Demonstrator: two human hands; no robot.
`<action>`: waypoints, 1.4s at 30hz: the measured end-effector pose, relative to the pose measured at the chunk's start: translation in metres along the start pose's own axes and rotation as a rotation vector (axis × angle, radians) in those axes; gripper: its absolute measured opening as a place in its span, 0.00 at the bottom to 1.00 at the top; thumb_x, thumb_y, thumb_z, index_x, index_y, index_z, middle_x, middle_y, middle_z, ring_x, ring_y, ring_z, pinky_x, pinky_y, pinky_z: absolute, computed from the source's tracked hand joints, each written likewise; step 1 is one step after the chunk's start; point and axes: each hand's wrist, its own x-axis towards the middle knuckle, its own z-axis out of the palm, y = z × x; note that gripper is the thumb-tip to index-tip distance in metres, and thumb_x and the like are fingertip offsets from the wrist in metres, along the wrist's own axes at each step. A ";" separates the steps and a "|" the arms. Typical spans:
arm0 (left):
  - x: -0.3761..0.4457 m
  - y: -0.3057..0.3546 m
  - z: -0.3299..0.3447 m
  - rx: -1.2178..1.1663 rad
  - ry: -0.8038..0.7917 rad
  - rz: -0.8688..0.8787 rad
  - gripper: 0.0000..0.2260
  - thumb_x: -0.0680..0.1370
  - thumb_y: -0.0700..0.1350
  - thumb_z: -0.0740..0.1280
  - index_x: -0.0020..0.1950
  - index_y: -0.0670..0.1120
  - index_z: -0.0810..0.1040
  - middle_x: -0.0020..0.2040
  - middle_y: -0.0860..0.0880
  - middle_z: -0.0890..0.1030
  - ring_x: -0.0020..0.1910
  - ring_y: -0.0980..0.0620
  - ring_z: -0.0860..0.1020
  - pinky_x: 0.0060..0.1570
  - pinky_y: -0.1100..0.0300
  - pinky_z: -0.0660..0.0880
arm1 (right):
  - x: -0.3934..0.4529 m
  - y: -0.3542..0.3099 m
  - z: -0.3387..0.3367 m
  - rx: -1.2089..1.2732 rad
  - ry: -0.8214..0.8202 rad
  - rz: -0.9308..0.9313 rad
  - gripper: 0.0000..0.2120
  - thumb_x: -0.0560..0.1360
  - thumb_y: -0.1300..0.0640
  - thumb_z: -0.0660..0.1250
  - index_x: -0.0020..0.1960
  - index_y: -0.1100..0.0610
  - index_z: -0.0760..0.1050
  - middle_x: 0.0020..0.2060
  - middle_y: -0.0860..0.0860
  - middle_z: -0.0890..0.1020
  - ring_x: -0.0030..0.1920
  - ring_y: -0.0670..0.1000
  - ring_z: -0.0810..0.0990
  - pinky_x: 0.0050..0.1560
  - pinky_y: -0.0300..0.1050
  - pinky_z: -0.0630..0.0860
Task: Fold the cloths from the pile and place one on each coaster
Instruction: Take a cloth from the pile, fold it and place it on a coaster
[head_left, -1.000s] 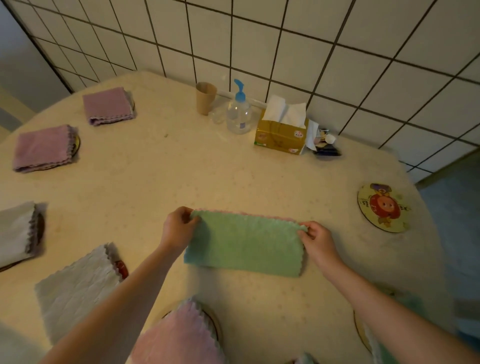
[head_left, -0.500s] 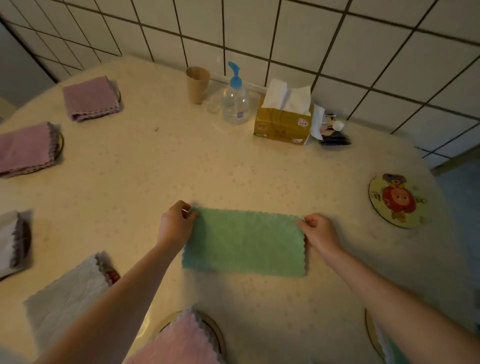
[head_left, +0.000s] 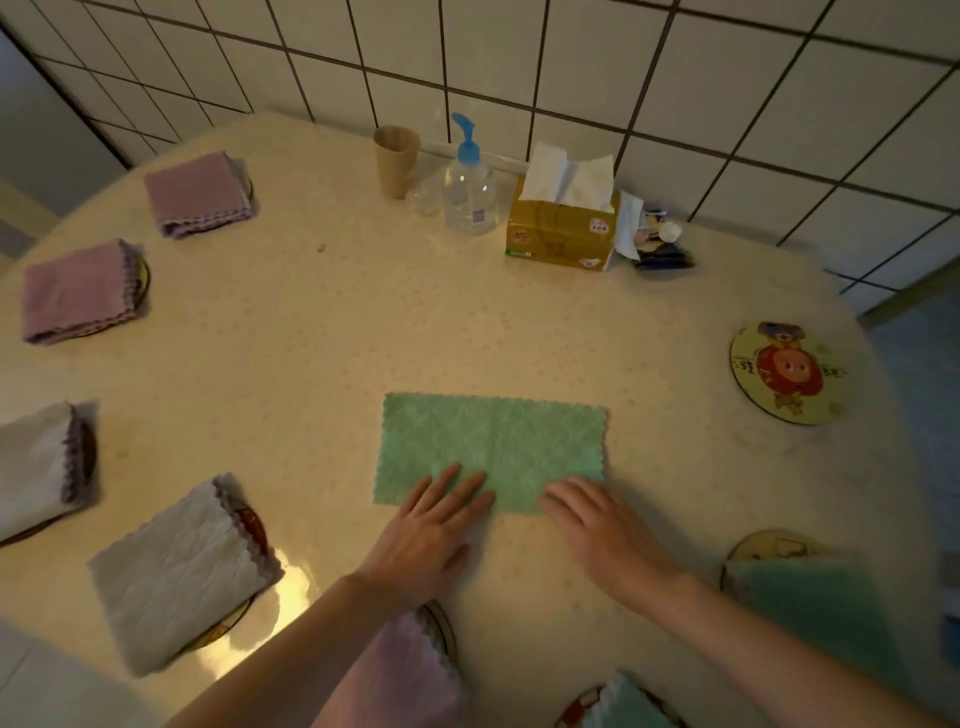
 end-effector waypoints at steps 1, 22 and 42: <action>-0.002 0.000 0.001 0.030 -0.026 -0.011 0.29 0.73 0.55 0.60 0.75 0.52 0.64 0.75 0.51 0.65 0.74 0.43 0.63 0.68 0.44 0.64 | -0.003 -0.002 0.001 -0.031 -0.036 -0.044 0.23 0.66 0.64 0.55 0.58 0.57 0.76 0.56 0.52 0.78 0.58 0.53 0.72 0.52 0.46 0.78; -0.054 -0.036 -0.017 0.150 -0.155 -0.401 0.35 0.80 0.61 0.35 0.72 0.45 0.70 0.73 0.50 0.69 0.70 0.46 0.69 0.67 0.47 0.56 | 0.015 -0.005 -0.018 -0.239 -0.274 0.042 0.32 0.43 0.72 0.73 0.46 0.56 0.74 0.40 0.53 0.74 0.38 0.54 0.74 0.30 0.45 0.69; -0.038 0.069 -0.010 -0.075 -0.019 -0.150 0.19 0.72 0.49 0.63 0.61 0.50 0.80 0.57 0.52 0.83 0.55 0.50 0.82 0.47 0.58 0.80 | -0.040 -0.091 -0.059 0.370 -0.070 -0.047 0.08 0.76 0.58 0.59 0.53 0.56 0.74 0.50 0.50 0.74 0.49 0.46 0.76 0.54 0.37 0.73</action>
